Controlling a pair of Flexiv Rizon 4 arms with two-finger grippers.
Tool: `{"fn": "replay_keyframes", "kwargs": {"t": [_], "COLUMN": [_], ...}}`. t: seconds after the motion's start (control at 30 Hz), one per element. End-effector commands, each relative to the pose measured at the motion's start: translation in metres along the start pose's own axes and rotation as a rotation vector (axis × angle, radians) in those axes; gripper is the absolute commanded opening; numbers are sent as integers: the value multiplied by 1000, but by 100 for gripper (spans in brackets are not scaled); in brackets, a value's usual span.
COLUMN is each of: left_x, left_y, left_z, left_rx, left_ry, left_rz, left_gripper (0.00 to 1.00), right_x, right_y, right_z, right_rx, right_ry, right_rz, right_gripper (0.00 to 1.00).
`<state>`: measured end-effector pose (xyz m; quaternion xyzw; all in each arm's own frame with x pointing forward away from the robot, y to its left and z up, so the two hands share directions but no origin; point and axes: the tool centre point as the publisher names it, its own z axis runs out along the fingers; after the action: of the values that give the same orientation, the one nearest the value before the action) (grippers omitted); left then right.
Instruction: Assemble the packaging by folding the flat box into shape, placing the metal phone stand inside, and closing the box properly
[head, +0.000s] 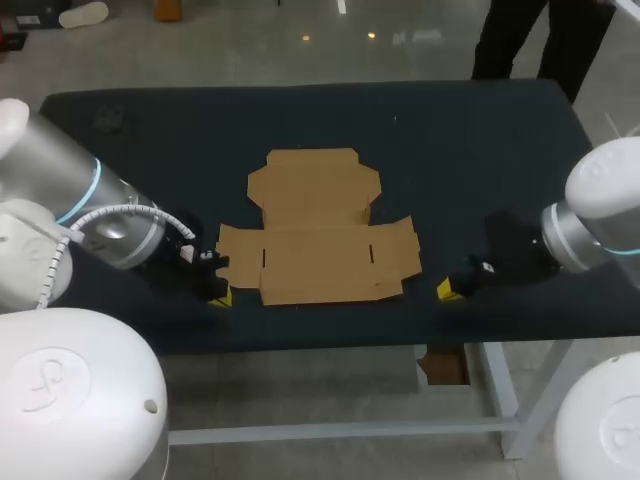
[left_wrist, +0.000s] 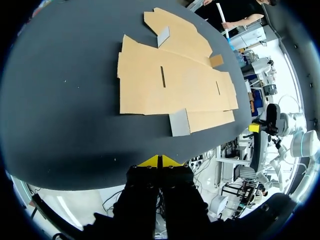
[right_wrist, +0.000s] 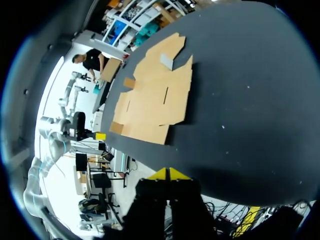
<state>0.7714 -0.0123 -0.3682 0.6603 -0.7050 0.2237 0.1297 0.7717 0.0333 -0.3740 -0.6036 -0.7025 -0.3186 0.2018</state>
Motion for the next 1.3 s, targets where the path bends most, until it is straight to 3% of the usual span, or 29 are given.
{"fn": "replay_keyframes", "kwargs": {"t": [0.03,0.43,1.3], "left_x": [0,1,3], "left_y": [-8,-13,-20], "left_z": [13,27,49], "left_rx": [-20,-48,-17], "left_ry": [3,18,28], "left_rz": [1,-13,-20], "left_gripper": [0,0,0], "right_x": [-4,-6,-2], "right_y": [4,5,9], "right_z": [11,26,41], "right_rx": [7,27,42], "right_ry": [18,2,-26], "right_rz": [-2,11,14], "right_gripper": [0,0,0]}}
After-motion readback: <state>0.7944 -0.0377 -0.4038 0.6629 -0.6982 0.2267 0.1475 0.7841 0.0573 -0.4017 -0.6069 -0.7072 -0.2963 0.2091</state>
